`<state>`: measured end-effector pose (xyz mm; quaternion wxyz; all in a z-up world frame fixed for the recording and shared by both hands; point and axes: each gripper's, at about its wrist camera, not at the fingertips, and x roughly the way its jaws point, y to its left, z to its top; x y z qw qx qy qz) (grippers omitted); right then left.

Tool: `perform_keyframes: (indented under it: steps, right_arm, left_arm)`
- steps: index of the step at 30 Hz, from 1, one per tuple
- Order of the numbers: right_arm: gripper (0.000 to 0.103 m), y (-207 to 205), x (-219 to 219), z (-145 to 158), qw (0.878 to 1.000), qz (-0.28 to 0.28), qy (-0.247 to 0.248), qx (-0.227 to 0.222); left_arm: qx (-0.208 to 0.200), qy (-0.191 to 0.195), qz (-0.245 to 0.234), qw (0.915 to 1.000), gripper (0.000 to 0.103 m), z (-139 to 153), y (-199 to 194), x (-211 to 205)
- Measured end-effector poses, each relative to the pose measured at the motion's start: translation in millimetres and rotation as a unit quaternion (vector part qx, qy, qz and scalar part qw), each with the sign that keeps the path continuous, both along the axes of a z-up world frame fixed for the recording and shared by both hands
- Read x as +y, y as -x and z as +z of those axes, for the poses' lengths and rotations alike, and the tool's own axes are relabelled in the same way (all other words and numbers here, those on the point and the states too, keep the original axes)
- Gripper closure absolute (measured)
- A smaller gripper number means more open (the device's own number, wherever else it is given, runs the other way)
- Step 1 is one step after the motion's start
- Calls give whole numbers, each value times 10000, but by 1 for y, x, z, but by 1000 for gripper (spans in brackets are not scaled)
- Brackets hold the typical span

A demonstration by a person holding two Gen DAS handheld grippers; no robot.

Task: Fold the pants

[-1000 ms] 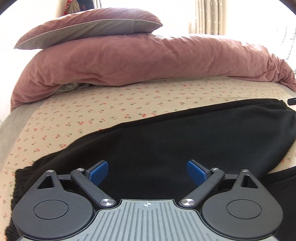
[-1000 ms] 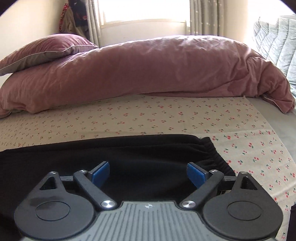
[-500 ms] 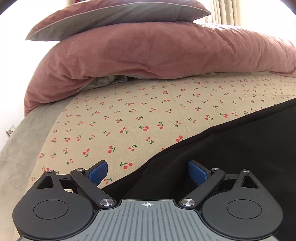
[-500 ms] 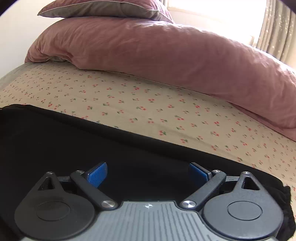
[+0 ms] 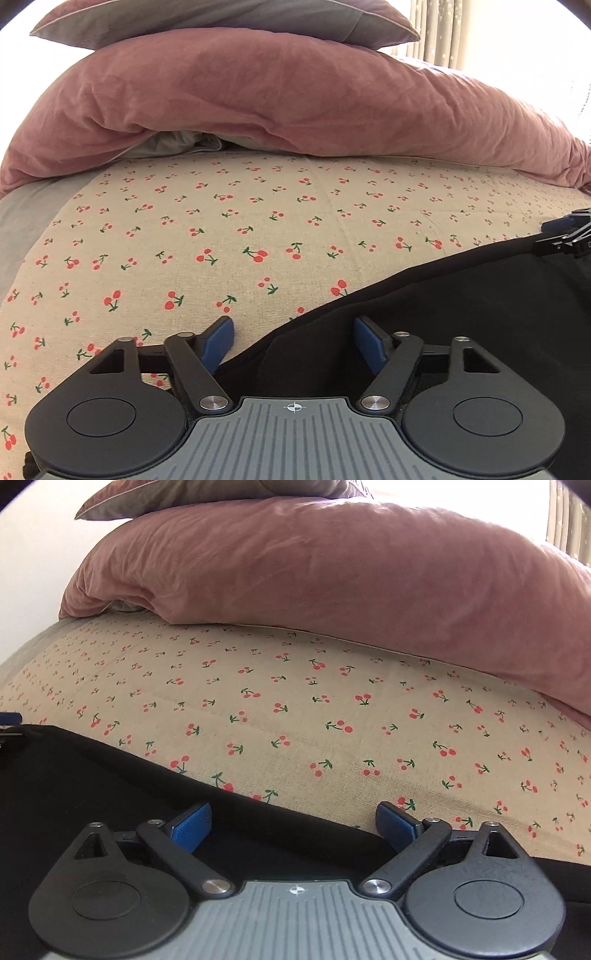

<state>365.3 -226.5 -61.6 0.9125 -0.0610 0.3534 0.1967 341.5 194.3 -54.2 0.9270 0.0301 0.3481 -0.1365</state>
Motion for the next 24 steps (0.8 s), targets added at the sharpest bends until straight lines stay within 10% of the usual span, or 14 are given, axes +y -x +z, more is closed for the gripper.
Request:
perform_keyframes:
  steps: [5,9,13,24]
  right_arm:
    - [35,11,-2,2,9996,229,-145,-18]
    - [83,14,3,7,9990,351,-249,125]
    - [100,18,10,9,9999,-11,-137,90]
    - [102,103,-9,75,9978,-84,-130,-647]
  left_arm:
    - [-41,116,15,9999,71,1,4,-6]
    - [42,194,252,9995,84,2,4,-8]
    - [239,110,707,9971,93,10,2,-19]
    - [-309,449,1033,9932,96,71,82,-13]
